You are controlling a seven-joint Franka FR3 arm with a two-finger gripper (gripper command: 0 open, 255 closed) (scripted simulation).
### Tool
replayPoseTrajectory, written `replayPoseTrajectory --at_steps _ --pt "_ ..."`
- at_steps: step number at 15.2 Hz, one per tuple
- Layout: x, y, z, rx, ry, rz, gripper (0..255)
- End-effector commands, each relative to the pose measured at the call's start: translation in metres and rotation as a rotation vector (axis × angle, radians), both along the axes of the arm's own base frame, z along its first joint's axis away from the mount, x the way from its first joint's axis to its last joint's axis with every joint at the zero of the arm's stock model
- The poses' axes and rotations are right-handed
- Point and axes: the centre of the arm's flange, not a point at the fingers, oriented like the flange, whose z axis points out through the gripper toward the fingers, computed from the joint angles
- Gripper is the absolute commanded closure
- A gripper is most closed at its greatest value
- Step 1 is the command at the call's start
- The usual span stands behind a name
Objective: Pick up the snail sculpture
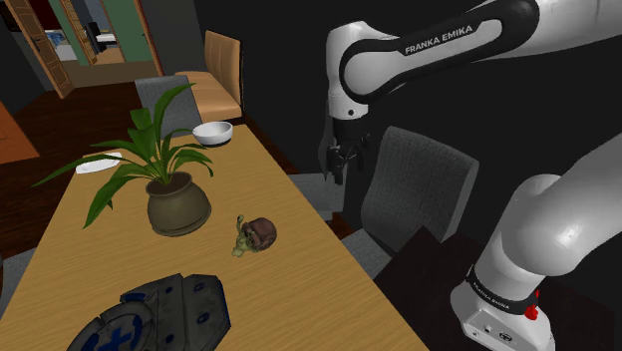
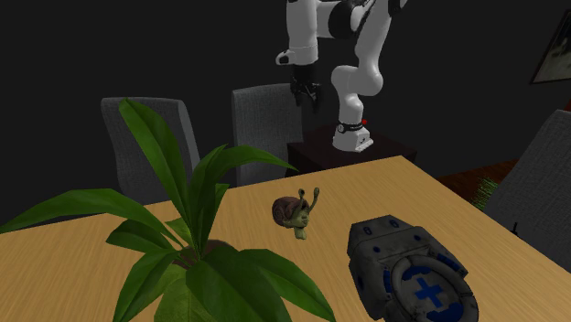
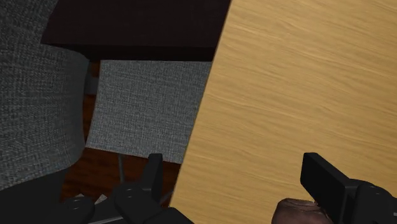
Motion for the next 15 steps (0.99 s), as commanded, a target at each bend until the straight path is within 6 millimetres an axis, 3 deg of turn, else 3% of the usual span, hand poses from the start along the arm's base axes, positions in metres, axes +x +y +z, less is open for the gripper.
replayPoseTrajectory --at_steps 1,15 --pt "0.013 0.02 -0.01 0.01 0.004 -0.001 0" --pt "0.105 0.156 -0.084 0.075 0.034 -0.001 0"
